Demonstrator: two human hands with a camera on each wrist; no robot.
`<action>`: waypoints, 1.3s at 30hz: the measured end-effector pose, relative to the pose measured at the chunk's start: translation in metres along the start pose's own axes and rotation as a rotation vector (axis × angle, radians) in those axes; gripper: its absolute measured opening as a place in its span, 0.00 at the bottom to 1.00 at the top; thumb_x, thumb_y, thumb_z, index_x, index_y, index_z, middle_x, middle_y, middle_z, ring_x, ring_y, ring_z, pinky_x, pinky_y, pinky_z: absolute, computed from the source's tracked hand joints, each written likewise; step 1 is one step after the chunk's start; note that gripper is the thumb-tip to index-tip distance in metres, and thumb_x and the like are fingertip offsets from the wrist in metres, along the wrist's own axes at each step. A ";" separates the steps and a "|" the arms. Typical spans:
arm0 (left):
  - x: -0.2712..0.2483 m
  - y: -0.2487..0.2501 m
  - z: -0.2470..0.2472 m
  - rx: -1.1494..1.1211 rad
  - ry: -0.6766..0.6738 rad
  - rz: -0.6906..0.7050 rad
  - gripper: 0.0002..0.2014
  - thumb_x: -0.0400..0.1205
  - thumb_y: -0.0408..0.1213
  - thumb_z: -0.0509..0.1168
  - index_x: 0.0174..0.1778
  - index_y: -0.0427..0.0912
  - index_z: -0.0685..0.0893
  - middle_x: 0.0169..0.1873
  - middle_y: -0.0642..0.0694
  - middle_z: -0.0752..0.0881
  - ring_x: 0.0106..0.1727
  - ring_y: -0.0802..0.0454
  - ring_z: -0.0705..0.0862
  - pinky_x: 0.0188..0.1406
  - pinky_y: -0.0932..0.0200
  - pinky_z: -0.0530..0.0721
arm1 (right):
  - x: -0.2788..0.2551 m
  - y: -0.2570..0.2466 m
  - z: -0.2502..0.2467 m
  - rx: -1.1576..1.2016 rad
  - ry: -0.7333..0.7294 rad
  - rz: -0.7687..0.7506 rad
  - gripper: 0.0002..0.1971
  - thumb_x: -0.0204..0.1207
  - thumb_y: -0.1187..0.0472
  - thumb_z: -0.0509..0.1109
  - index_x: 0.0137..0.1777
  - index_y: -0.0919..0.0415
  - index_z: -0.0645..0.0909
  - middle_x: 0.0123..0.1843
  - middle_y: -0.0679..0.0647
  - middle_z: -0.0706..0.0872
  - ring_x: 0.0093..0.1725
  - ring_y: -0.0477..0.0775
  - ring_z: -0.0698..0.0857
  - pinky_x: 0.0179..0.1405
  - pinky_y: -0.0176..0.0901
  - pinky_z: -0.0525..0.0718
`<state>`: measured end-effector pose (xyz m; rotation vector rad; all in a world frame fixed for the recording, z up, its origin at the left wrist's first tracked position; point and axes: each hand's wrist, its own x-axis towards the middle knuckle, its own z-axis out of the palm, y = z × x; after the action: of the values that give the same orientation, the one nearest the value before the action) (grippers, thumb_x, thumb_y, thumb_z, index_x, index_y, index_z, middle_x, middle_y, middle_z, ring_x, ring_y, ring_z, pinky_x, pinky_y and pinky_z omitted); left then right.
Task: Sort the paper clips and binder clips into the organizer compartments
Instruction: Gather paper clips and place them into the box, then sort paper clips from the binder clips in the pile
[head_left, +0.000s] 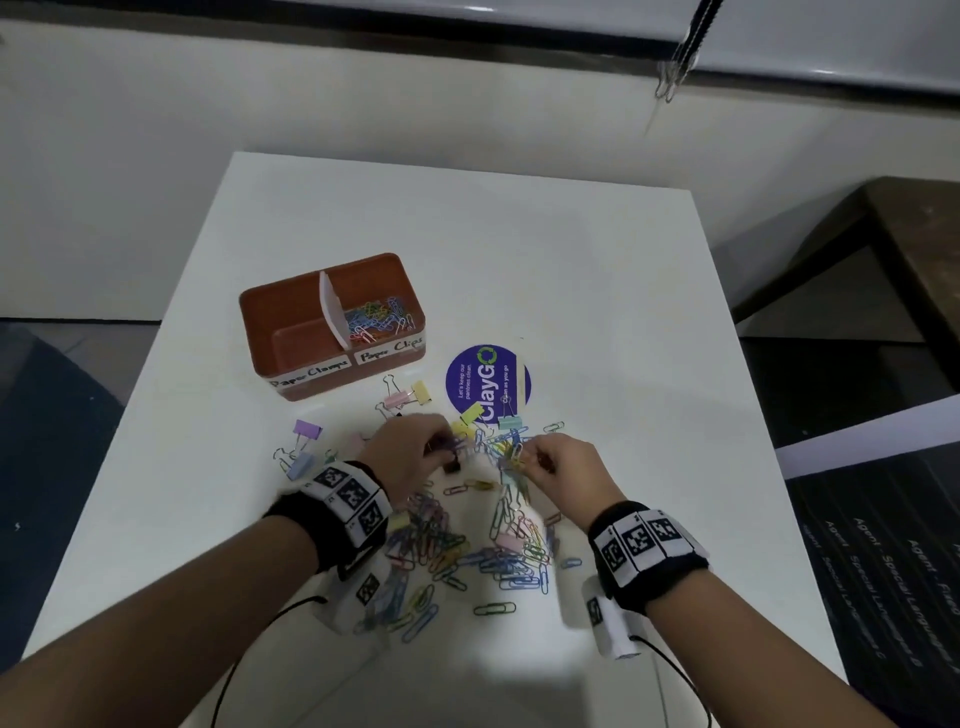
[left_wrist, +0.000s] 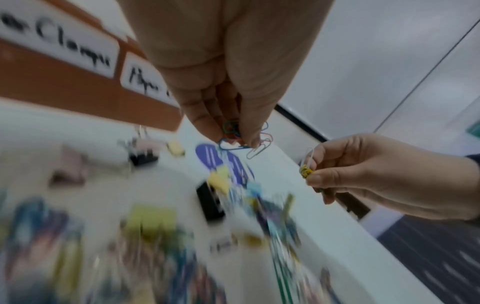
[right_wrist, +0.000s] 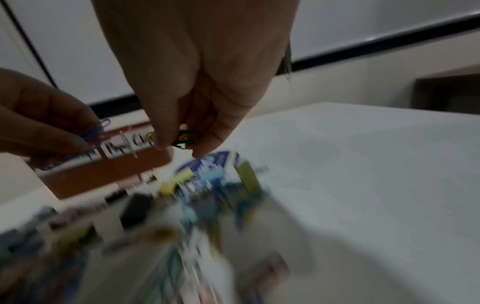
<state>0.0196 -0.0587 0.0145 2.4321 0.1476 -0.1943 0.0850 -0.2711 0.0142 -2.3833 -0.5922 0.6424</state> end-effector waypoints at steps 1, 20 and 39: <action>0.002 -0.002 -0.013 0.002 0.046 0.006 0.06 0.77 0.36 0.70 0.47 0.39 0.85 0.40 0.47 0.86 0.41 0.53 0.80 0.46 0.62 0.78 | 0.006 -0.012 -0.006 0.011 0.003 -0.020 0.08 0.76 0.61 0.71 0.36 0.60 0.80 0.31 0.43 0.77 0.31 0.38 0.74 0.29 0.25 0.69; 0.072 -0.030 -0.136 -0.054 0.217 -0.215 0.10 0.80 0.40 0.66 0.49 0.38 0.89 0.41 0.46 0.90 0.46 0.51 0.86 0.69 0.53 0.75 | 0.179 -0.134 -0.004 -0.010 0.065 -0.210 0.10 0.78 0.67 0.64 0.53 0.60 0.85 0.53 0.56 0.89 0.50 0.55 0.85 0.55 0.45 0.82; -0.055 -0.005 0.061 0.190 -0.239 -0.003 0.19 0.74 0.46 0.71 0.59 0.45 0.79 0.55 0.47 0.80 0.55 0.48 0.80 0.56 0.54 0.79 | -0.043 0.065 0.023 -0.231 -0.208 0.176 0.29 0.67 0.50 0.78 0.68 0.49 0.74 0.62 0.50 0.74 0.57 0.51 0.78 0.59 0.44 0.79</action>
<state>-0.0415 -0.0973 -0.0249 2.5718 0.0264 -0.5190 0.0550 -0.3321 -0.0307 -2.6239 -0.5734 0.9534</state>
